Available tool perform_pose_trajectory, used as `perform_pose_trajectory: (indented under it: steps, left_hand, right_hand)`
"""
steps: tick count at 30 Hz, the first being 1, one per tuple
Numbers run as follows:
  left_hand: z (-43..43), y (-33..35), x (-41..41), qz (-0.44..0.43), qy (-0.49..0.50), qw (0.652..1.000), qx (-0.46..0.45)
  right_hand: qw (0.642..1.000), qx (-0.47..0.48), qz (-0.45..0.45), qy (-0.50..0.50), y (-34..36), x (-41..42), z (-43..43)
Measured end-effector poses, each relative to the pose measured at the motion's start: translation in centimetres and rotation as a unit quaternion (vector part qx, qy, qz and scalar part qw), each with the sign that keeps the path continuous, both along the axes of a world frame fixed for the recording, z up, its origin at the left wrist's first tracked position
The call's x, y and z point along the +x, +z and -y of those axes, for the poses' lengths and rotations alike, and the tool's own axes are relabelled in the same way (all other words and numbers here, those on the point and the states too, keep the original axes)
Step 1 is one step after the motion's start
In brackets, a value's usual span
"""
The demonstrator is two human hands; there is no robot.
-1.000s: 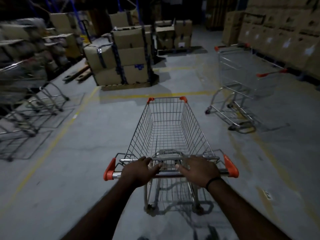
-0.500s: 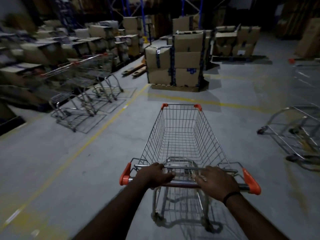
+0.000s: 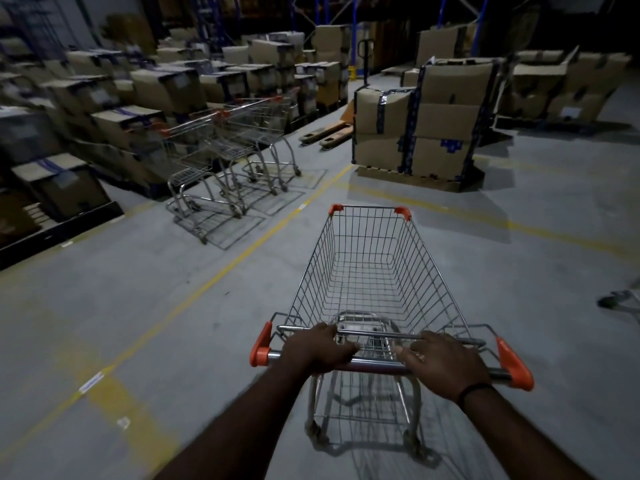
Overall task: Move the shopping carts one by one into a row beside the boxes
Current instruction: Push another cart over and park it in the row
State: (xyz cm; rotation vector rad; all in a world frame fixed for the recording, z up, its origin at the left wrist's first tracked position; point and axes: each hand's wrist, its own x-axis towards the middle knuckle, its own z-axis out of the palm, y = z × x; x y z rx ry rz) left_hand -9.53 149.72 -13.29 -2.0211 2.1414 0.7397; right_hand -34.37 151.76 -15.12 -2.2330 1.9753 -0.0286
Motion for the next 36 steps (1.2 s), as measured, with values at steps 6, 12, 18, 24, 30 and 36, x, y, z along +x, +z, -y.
perform_pose_trajectory:
  steps: [6, 12, 18, 24, 30, 36]
  left_hand:
    - [2.9, -1.0, 5.0, 0.004, 0.018, 1.000, -0.016]
    - [5.7, -1.4, 9.9, 0.006, 0.059, 0.998, -0.023]
    - [8.9, -1.4, 13.6, 0.010, 0.099, 0.994, -0.035]
    - [13.7, -1.2, 15.9, 0.004, 0.149, 0.988, -0.031]
    - [20.0, -0.5, 18.4, 0.006, 0.203, 0.978, -0.037]
    - [25.7, 0.2, 20.8, 0.009, 0.254, 0.966, -0.042]
  right_hand:
    - [0.999, -0.015, 0.007, 0.028, -0.2, 4.6, 4.5]
    - [0.998, -0.017, -0.009, 0.054, -0.5, 9.5, 9.1]
    - [0.996, -0.012, -0.016, 0.087, 0.1, 13.7, 14.3]
    - [0.987, -0.035, 0.005, 0.154, -0.7, 16.4, 22.4]
    - [0.978, -0.035, 0.017, 0.204, -0.7, 20.2, 31.5]
    - [0.964, -0.030, 0.011, 0.264, -0.4, 24.1, 39.7]
